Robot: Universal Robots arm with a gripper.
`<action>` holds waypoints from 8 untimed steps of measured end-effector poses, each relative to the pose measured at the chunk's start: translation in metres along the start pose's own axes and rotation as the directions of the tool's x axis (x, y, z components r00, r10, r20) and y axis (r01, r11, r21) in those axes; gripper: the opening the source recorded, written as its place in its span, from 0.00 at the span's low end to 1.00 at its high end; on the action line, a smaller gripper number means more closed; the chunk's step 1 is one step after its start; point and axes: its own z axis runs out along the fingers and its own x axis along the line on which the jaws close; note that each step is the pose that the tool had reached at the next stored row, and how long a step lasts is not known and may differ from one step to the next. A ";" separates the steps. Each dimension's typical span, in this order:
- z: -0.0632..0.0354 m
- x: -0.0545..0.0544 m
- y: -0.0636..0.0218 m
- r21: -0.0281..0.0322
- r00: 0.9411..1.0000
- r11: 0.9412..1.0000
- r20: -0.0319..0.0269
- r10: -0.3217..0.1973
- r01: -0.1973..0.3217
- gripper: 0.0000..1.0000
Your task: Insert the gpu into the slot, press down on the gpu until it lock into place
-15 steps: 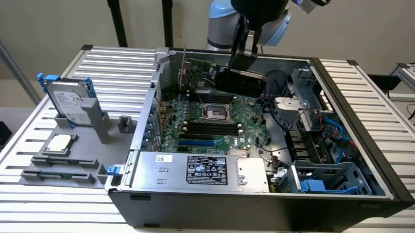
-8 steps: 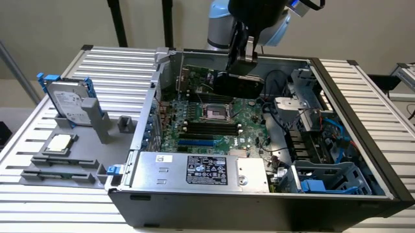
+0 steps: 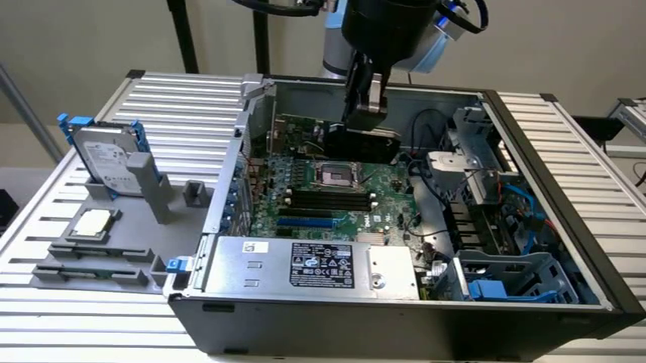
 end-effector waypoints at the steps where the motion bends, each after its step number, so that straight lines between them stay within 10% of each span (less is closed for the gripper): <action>1: 0.0019 0.001 0.0011 0.000 1.000 1.000 0.000 -0.001 0.001 0.26; 8: 0.0143 0.009 0.0087 0.005 1.000 1.000 0.000 -0.005 0.005 0.26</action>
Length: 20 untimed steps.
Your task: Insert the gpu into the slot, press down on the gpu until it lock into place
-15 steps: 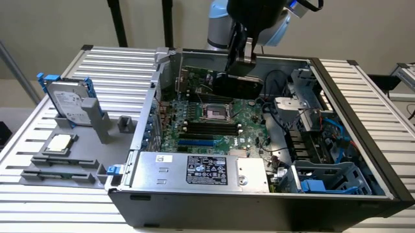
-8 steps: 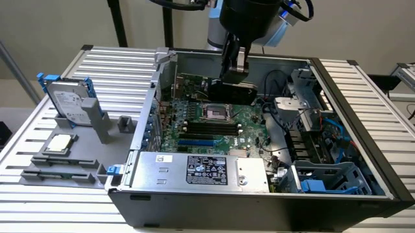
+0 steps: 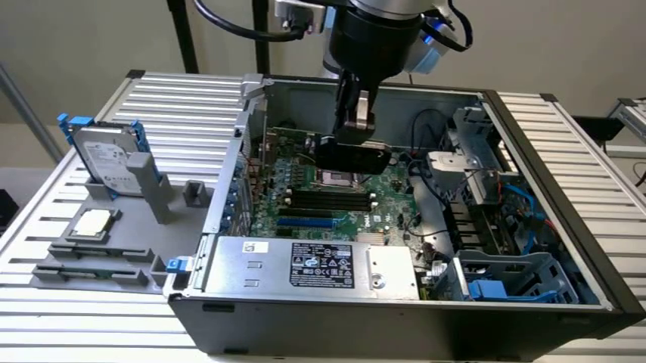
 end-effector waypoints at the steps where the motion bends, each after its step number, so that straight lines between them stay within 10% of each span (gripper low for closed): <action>1: 0.0014 0.001 0.0007 0.002 1.000 1.000 0.000 0.000 0.000 0.26; 20: 0.0354 0.014 0.0164 0.027 1.000 1.000 0.001 -0.003 0.003 0.26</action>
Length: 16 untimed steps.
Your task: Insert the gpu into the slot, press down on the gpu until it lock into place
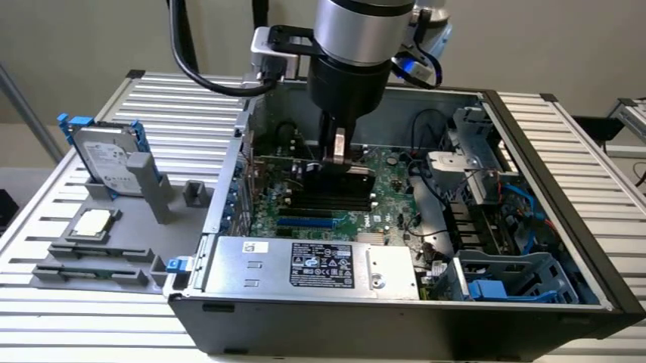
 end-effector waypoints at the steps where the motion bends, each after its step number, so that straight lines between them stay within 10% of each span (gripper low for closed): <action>1: 0.0019 0.000 0.0004 0.001 1.000 1.000 0.000 0.000 0.000 0.26; 16: 0.0293 0.001 0.0024 0.004 1.000 1.000 0.000 0.000 0.000 0.26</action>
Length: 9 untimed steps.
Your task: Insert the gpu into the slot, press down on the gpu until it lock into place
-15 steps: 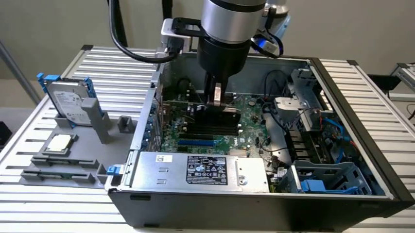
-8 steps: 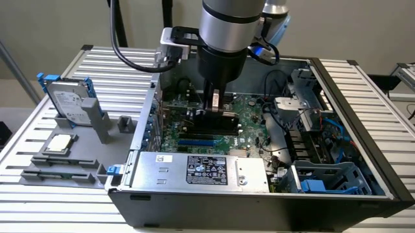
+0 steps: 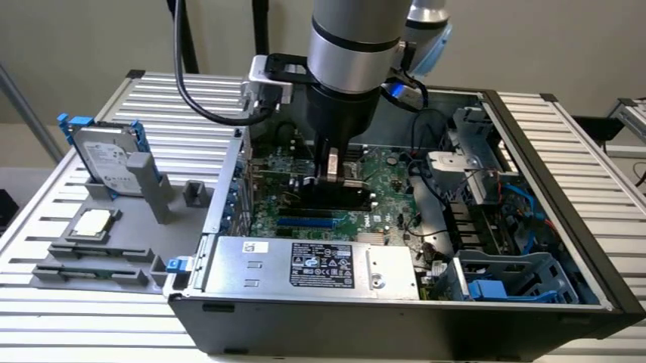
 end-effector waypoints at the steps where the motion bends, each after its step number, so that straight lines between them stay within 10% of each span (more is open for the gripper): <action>1: 0.0020 0.000 0.0002 0.000 1.000 1.000 0.000 0.000 0.000 0.26; 9: 0.0167 0.000 0.0013 0.000 1.000 1.000 0.000 0.000 0.000 0.26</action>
